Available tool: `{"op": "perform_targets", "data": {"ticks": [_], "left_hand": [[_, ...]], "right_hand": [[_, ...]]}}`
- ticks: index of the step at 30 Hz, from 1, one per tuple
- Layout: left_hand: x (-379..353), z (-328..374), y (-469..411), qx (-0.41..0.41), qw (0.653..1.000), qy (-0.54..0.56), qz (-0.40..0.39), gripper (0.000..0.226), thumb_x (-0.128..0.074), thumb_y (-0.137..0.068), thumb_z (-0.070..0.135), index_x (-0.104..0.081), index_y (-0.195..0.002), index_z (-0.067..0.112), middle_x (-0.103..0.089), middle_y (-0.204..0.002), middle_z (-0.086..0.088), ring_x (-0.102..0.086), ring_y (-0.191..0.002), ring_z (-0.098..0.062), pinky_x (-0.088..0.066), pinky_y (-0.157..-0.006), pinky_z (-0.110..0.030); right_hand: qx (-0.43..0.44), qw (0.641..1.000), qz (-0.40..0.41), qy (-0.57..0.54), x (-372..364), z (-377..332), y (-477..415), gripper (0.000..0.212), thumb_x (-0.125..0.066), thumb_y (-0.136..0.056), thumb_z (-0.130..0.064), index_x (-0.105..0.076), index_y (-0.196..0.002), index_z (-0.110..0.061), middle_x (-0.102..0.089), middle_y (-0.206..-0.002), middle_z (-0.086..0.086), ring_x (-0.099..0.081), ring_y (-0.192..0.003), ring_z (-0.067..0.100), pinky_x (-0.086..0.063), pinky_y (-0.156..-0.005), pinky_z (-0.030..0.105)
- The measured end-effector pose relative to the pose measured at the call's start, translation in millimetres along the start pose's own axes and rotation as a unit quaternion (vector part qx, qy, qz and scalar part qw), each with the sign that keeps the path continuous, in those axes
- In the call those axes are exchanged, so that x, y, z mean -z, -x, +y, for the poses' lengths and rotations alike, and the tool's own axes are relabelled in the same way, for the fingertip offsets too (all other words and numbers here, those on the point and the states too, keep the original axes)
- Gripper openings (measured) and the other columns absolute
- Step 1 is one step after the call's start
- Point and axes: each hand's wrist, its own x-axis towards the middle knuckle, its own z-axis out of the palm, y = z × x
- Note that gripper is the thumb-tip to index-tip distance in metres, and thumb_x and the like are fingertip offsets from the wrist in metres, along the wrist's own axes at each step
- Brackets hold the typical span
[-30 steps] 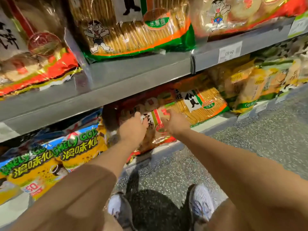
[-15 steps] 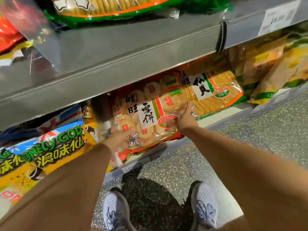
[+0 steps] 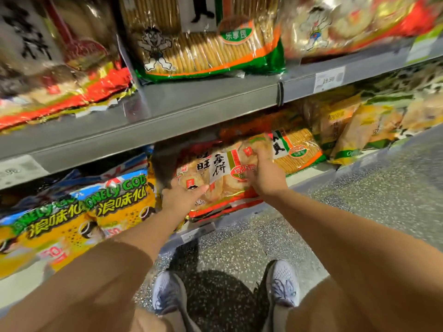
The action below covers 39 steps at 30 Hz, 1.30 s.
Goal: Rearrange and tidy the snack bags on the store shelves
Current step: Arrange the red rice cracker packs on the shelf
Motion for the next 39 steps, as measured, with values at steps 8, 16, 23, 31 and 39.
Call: {"op": "perform_targets", "data": {"ticks": [8, 16, 23, 31, 39], "left_hand": [[24.2, -24.6, 107.9, -0.087, 0.994, -0.043, 0.046, 0.1, -0.05, -0.069, 0.078, -0.019, -0.145, 0.02, -0.033, -0.144, -0.017, -0.039, -0.13, -0.036, -0.039, -0.103, -0.047], [39.3, -34.2, 196.8, -0.14, 0.987, -0.007, 0.08, 0.086, -0.054, -0.074, 0.07, -0.026, -0.139, 0.02, -0.044, -0.128, -0.018, -0.049, -0.115, -0.035, -0.044, -0.087, -0.038], [82.6, -19.2, 250.1, -0.216, 0.964, 0.044, 0.146, 0.078, -0.059, -0.078, 0.06, -0.029, -0.138, 0.021, -0.048, -0.127, -0.011, -0.051, -0.114, -0.031, -0.044, -0.087, -0.039], [149.6, 0.0, 282.9, -0.228, 0.947, 0.15, 0.167, 0.061, -0.062, -0.084, 0.041, -0.037, -0.135, 0.019, -0.053, -0.122, -0.01, -0.05, -0.096, -0.024, -0.041, -0.078, -0.032], [222.8, -4.9, 296.4, -0.269, 0.904, 0.243, 0.228, 0.039, -0.067, -0.079, 0.037, -0.053, -0.115, 0.029, -0.055, -0.12, 0.0, -0.052, -0.11, -0.02, -0.043, -0.083, -0.035]], "right_hand": [[0.025, 0.999, 0.033, 0.015, 48.8, -10.1, 102.7, 0.032, -0.055, -0.091, -0.021, -0.042, -0.12, -0.02, -0.064, -0.084, 0.006, -0.06, -0.068, 0.023, -0.041, -0.053, 0.026], [0.054, 0.992, 0.112, 0.035, 80.7, -10.6, 185.4, 0.027, -0.052, -0.09, -0.024, -0.047, -0.117, -0.02, -0.058, -0.077, -0.001, -0.057, -0.07, 0.026, -0.036, -0.059, 0.03], [0.081, 0.982, 0.169, 0.014, 135.1, -27.2, 232.8, 0.018, -0.054, -0.09, -0.027, -0.05, -0.107, -0.023, -0.053, -0.06, -0.005, -0.054, -0.054, 0.016, -0.037, -0.048, 0.029], [0.134, 0.97, 0.201, -0.02, 191.1, -85.7, 240.4, 0.02, -0.055, -0.089, -0.028, -0.056, -0.108, -0.024, -0.056, -0.079, -0.003, -0.054, -0.068, 0.019, -0.033, -0.053, 0.029], [0.238, 0.942, 0.234, -0.03, 217.9, -150.9, 234.9, 0.011, -0.056, -0.089, -0.028, -0.056, -0.099, -0.025, -0.053, -0.079, -0.007, -0.049, -0.063, 0.01, -0.031, -0.051, 0.026]]}}
